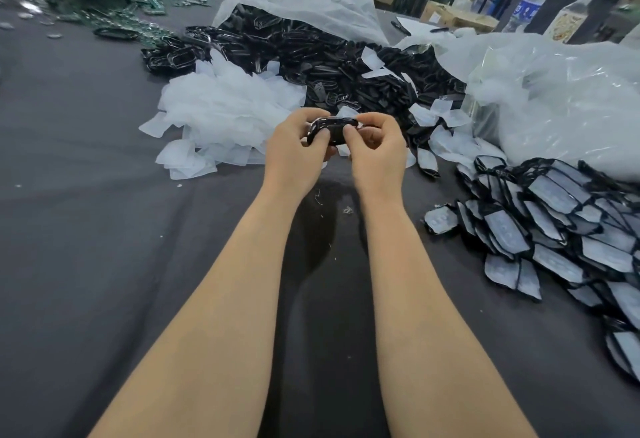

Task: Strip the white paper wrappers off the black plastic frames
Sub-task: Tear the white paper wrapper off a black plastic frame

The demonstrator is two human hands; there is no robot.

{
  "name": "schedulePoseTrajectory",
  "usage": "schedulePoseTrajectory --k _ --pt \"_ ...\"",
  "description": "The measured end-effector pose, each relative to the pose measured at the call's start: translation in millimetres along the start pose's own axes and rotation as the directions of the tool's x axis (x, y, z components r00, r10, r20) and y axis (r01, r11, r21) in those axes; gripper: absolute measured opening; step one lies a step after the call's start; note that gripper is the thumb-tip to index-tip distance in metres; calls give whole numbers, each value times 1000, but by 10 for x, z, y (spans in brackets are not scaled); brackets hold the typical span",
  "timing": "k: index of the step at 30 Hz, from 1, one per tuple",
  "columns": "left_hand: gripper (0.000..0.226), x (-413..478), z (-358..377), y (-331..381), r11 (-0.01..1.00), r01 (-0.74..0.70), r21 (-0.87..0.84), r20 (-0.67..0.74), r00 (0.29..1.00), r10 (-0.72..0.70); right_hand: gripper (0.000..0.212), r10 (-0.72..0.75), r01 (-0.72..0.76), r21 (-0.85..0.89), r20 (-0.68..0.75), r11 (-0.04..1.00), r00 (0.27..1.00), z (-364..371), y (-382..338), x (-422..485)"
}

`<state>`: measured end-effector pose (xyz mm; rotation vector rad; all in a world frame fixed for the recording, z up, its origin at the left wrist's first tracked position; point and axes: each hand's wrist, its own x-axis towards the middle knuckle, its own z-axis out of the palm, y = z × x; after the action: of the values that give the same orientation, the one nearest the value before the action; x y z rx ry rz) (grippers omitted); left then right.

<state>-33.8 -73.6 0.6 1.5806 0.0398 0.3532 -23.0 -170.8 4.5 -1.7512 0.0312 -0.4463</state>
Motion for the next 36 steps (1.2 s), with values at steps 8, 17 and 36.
schedulePoseTrajectory --k 8,17,36 --pt "21 9 -4 -13 1000 -2 -24 24 1000 2 8 196 -209 189 85 959 977 -26 33 67" --pt "12 8 -2 -34 993 34 116 -38 999 -30 10 71 -69 -51 37 996 997 25 2 10" --pt "6 96 -184 57 927 -9 -375 -415 895 -160 32 32 266 -728 367 632 930 208 -52 -145"
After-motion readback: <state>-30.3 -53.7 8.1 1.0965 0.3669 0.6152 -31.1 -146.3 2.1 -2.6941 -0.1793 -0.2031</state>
